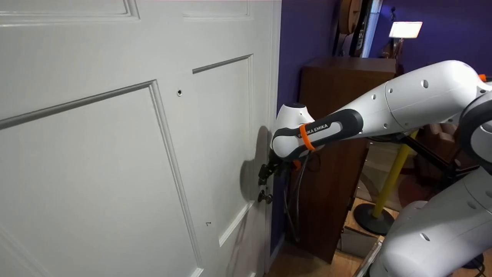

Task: Unlock the door using the key

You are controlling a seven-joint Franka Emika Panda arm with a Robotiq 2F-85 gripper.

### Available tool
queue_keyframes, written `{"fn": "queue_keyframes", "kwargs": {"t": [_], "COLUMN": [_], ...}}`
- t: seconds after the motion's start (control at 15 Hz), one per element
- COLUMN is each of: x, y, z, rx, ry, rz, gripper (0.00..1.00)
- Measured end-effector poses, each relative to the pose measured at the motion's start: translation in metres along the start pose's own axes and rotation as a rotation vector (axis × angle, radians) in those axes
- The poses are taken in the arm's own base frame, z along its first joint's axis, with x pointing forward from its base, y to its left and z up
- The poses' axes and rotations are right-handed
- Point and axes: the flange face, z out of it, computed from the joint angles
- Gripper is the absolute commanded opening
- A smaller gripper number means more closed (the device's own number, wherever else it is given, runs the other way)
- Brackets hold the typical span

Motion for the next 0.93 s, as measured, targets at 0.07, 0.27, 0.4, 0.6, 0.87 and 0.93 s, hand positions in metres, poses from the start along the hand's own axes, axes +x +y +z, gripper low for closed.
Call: {"fn": "queue_keyframes", "kwargs": {"t": [0.07,0.27,0.4,0.6,0.87,0.93], "x": [-0.001,-0.007,-0.011,-0.018,-0.027,-0.028], "y": [0.009,0.029,0.038,0.048,0.058,0.061], "z": [0.003,0.009,0.015,0.028,0.05,0.056], "rx": [0.002,0.003,-0.002,-0.024,-0.074,-0.086], "ry": [-0.007,-0.006,0.011,0.062,0.141,0.157], "rz": [-0.034,-0.151,-0.22,-0.278,-0.275,-0.268], "gripper": [1.0,1.0,1.0,1.0,1.0,1.0]}}
